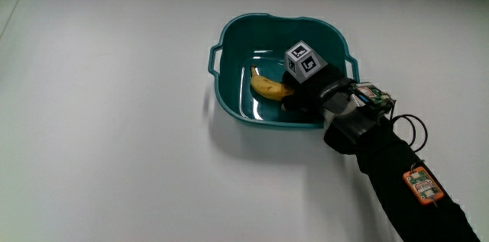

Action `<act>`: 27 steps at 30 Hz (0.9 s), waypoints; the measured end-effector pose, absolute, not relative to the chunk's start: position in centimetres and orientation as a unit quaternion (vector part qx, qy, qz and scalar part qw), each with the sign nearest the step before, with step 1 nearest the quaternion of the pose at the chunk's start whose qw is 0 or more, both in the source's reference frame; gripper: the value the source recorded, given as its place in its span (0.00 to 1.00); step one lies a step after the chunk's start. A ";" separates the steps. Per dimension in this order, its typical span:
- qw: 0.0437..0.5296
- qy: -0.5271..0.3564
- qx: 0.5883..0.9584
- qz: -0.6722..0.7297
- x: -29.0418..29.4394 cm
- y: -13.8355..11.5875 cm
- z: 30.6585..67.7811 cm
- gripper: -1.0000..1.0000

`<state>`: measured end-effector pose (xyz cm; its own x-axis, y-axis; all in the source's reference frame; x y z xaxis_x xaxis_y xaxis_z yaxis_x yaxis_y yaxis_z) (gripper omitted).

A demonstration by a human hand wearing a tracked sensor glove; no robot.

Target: Pick banana from plate

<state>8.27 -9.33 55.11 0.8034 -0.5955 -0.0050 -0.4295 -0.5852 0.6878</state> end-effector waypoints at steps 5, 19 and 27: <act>0.336 -0.289 0.890 -0.101 8.5 -10.0 53.4 1.00; 0.288 -0.303 0.904 -0.090 8.7 -10.9 48.4 1.00; 0.266 -0.312 0.907 -0.095 8.8 -11.0 45.8 1.00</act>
